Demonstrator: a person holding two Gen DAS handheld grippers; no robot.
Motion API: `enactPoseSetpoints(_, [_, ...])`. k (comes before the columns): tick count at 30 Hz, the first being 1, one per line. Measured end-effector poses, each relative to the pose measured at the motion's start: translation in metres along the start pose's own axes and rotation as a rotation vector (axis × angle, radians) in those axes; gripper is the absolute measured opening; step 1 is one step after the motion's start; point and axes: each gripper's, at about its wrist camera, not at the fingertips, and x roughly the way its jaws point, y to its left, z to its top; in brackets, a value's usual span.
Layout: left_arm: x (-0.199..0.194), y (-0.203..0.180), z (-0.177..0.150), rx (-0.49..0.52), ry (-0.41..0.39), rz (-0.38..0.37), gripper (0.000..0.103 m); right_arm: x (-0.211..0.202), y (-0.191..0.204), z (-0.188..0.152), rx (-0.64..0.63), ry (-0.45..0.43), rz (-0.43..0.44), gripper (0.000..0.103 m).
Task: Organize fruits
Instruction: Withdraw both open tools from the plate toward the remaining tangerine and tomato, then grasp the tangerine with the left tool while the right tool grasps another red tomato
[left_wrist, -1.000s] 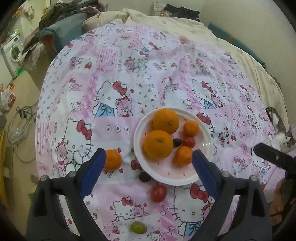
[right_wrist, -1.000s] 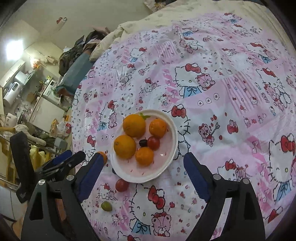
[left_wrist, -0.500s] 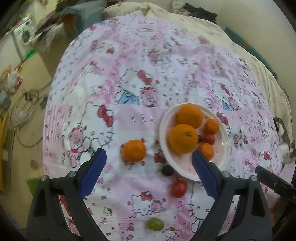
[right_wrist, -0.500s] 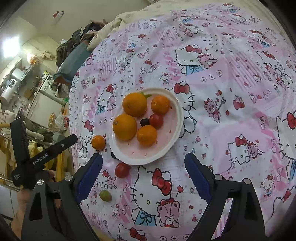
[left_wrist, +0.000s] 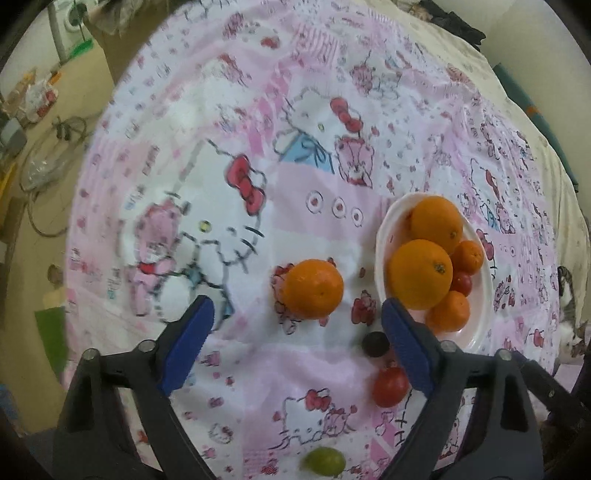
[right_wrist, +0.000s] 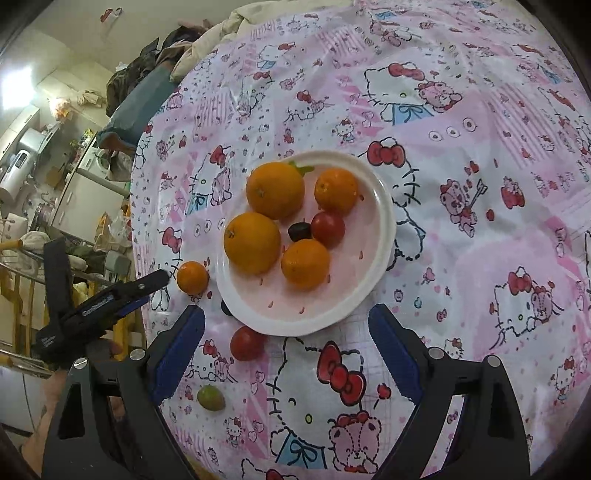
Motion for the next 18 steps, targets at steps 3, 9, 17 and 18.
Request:
enactPoseSetpoints(3, [0.016,-0.003,0.002,-0.011,0.041,-0.001,0.073,0.003,-0.003,0.001,0.005,0.006,0.0,0.092])
enactPoseSetpoints(9, [0.033,-0.012,0.006,0.002,0.062,0.031,0.061,0.004,-0.011,0.004,0.028,0.011,0.005,0.092])
enactPoseSetpoints(17, [0.045,-0.021,0.008,0.042,0.057,0.081,0.038,0.001,-0.018,0.005,0.055,0.011,0.007,0.092])
enactPoseSetpoints(18, [0.044,-0.024,0.007,0.056,0.053,0.092,0.038,-0.001,-0.017,0.005,0.054,0.007,0.008,0.093])
